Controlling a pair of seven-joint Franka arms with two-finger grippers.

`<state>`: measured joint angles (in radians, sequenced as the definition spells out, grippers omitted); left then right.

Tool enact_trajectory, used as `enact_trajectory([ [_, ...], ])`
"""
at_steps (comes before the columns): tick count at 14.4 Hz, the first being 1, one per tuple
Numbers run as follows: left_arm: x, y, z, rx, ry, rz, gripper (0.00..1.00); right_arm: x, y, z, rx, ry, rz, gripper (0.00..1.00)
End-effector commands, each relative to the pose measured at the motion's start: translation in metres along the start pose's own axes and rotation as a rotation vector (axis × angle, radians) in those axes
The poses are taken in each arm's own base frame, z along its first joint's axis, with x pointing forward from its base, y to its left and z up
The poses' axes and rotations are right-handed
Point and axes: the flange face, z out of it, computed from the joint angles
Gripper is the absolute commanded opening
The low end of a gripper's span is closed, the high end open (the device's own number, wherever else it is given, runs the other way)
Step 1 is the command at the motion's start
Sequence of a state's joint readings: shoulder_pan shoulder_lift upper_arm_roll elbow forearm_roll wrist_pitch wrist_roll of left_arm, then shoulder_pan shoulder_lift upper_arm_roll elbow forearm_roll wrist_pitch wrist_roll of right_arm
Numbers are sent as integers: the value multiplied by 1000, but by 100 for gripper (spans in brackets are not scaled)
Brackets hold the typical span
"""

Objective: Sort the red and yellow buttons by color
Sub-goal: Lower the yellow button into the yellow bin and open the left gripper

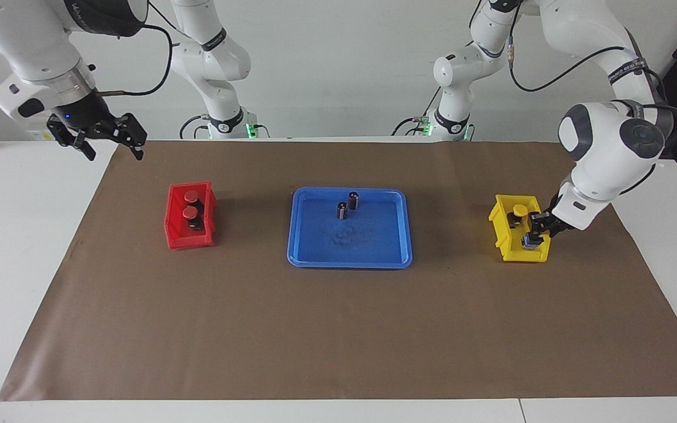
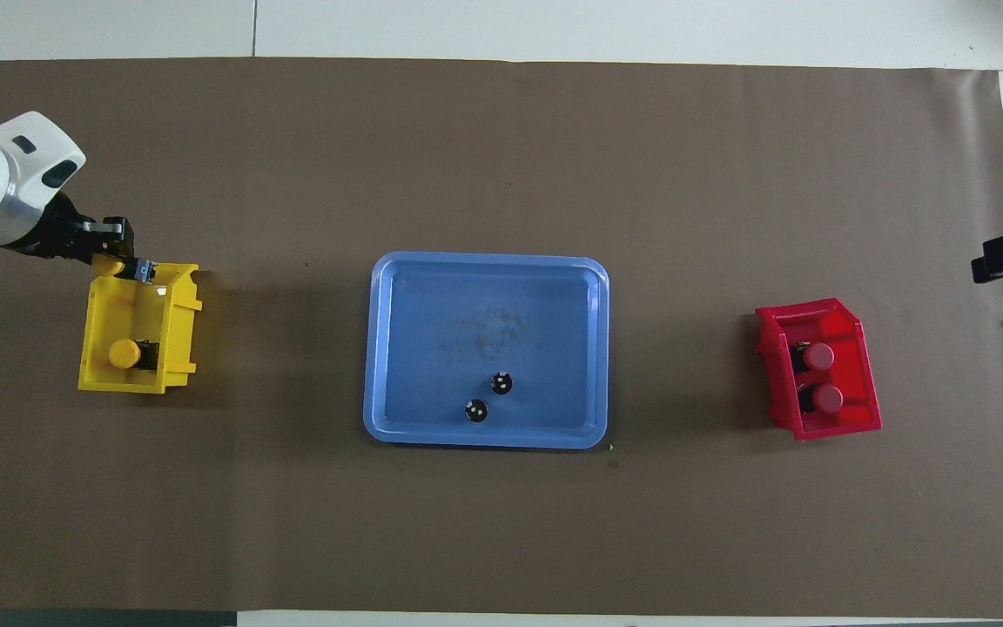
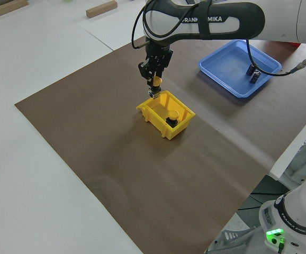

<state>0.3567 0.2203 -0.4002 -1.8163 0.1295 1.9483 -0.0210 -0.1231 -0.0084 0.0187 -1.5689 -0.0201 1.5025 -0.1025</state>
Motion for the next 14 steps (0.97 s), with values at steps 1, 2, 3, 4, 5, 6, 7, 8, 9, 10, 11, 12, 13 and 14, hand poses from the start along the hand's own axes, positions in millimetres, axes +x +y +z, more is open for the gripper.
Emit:
enact_trajectory([
  [1,-17,-15,2,16,4,23,2,0,0,-2,-8,-13,13,100],
  [2,-21,-13,4,19,1,26,2,-1,-1,-5,-9,-7,11,100],
  [3,-26,-11,11,22,-3,28,2,-4,1,-9,-10,5,15,100],
  [4,-31,-10,17,28,18,29,2,-5,1,-8,-8,2,17,100],
  [5,-34,-12,24,30,34,26,2,-5,-3,-2,-7,-12,10,100],
  [6,-38,-22,29,32,44,10,2,-6,-6,0,-9,-13,3,100],
  [7,-39,-21,32,31,42,11,2,-8,-6,-1,-4,-16,0,100],
  [8,-39,-19,37,28,43,10,2,-8,-7,-1,-4,-17,0,100],
  [9,-39,-18,43,25,42,13,2,-8,-7,-1,-4,-16,0,100],
  [10,-39,-18,46,24,50,11,2,-8,-8,-1,-4,-17,-1,100],
  [11,-40,-17,49,24,54,11,2,-8,-8,-1,-4,-17,-3,100],
  [12,-39,-13,51,20,52,6,2,-8,-10,-1,-4,-19,-6,100],
  [13,-37,-11,53,17,64,-12,2,-8,-10,-1,-4,-19,-6,100],
  [14,-35,-7,60,11,66,-22,2,-8,-10,-1,-4,-19,-9,100],
])
